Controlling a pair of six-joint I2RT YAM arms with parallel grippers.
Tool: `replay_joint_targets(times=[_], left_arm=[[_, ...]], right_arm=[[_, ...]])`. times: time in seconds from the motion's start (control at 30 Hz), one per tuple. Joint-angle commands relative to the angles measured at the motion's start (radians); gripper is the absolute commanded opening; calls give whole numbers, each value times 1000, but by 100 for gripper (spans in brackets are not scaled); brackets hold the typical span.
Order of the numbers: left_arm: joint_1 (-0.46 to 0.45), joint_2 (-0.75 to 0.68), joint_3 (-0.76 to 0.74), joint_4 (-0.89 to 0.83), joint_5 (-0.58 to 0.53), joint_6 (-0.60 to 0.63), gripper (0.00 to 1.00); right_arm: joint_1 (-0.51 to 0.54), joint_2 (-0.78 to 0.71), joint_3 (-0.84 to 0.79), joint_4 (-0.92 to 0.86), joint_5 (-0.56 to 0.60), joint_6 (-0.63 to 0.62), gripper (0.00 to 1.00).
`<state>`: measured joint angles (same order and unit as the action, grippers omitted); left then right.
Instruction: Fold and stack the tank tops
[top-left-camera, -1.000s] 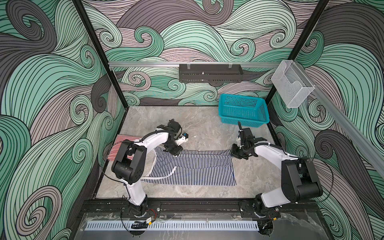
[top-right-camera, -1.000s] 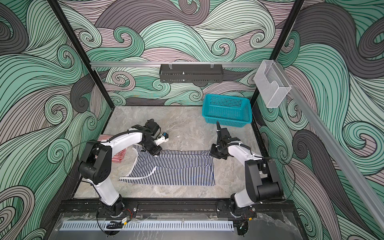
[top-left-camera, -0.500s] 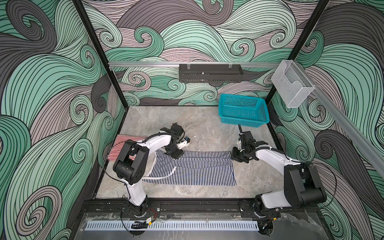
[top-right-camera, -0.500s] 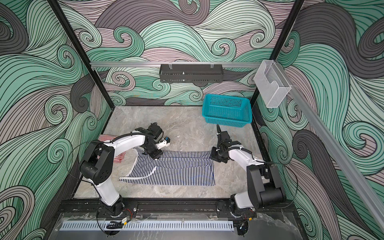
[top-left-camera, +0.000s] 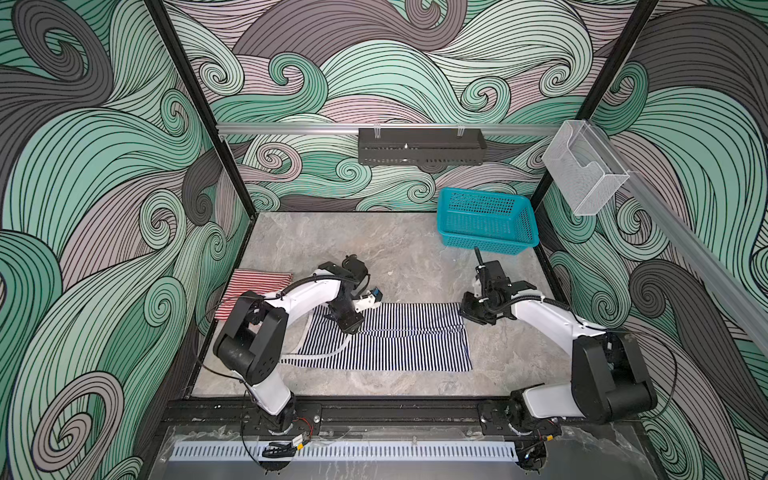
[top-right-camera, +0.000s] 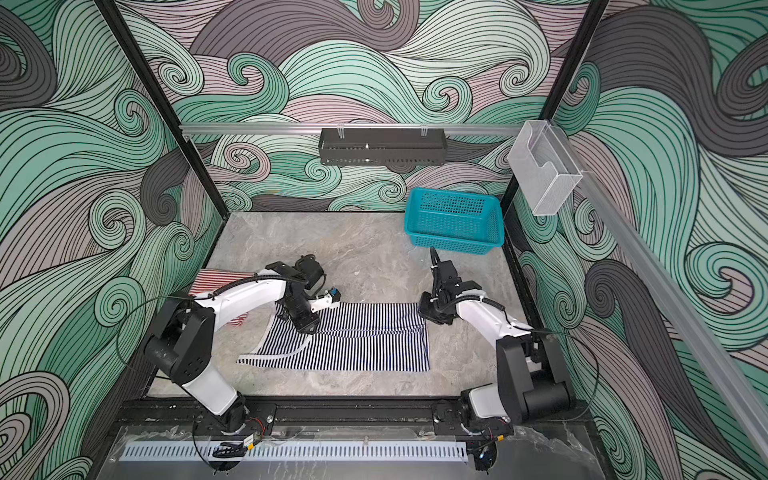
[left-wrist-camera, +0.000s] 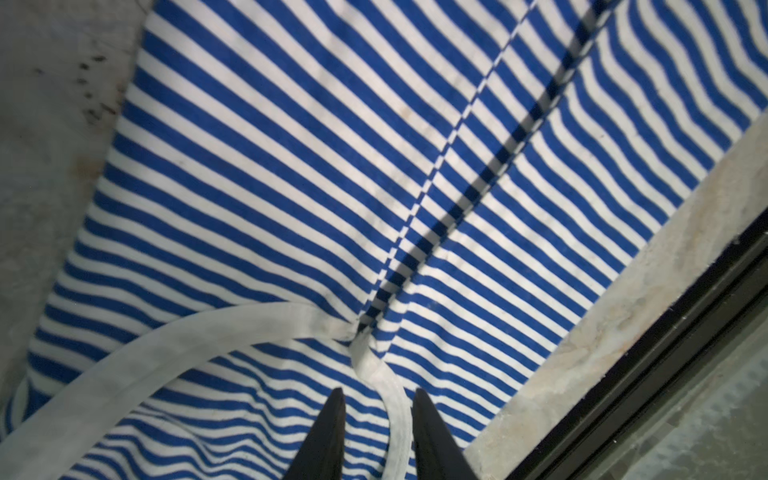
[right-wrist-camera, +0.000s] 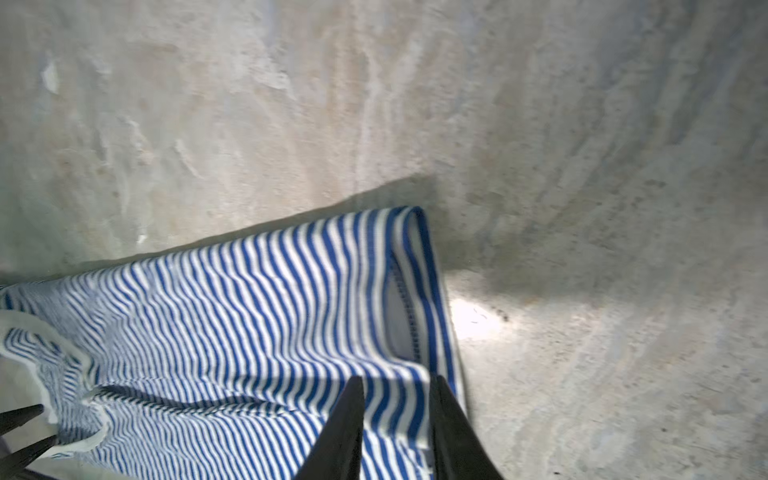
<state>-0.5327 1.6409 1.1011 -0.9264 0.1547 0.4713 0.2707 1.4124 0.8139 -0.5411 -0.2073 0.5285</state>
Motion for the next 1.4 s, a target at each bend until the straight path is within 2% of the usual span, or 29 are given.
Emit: replay_joint_targets(times=[0.0,0.07,0.13,0.23,0.4,0.6,0.73,1.0,1.2,1.37], left_arm=[[15,-52,0,14,-88,23,33],[48,-59,6,72,-136,5,34],[97,-43,16,163,-212,-25,42],[163,29,75,228,-309,-39,44],[238,151,201,227,-346,-40,45],[266,227,233,205,-397,-36,45],[286,219,192,187,-400,-36,46],[322,129,10,248,-452,-2,46],[339,161,-43,328,-531,7,46],[339,221,-16,370,-599,6,46]], right_arm=[[48,-3,42,1,18,55,27],[78,21,53,32,19,77,27],[98,71,74,44,29,93,26],[106,142,94,53,45,108,25],[106,221,97,47,74,108,25],[106,244,63,52,84,108,26],[104,243,41,32,118,100,27],[72,226,-3,5,144,82,28],[62,227,-4,-16,122,80,29],[59,207,-16,-31,120,88,30]])
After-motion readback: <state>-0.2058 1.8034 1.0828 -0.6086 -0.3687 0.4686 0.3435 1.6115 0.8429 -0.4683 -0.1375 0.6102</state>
